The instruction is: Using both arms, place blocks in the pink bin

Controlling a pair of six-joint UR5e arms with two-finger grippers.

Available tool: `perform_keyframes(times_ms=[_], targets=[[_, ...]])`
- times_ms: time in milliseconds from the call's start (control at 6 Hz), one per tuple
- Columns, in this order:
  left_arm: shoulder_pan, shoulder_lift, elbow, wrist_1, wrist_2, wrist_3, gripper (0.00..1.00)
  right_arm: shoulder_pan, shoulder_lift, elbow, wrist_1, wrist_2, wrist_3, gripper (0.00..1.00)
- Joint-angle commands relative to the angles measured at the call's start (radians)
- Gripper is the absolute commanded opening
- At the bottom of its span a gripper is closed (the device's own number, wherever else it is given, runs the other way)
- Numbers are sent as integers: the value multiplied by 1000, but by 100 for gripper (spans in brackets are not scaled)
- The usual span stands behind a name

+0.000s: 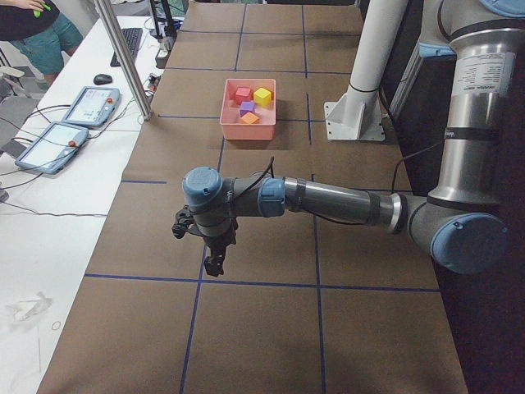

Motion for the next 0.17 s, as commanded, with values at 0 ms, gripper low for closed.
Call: perform_keyframes(times_ms=[0], targets=[[0, 0, 0, 0, -1, -1, 100, 0, 0, 0, 0, 0, 0, 100]])
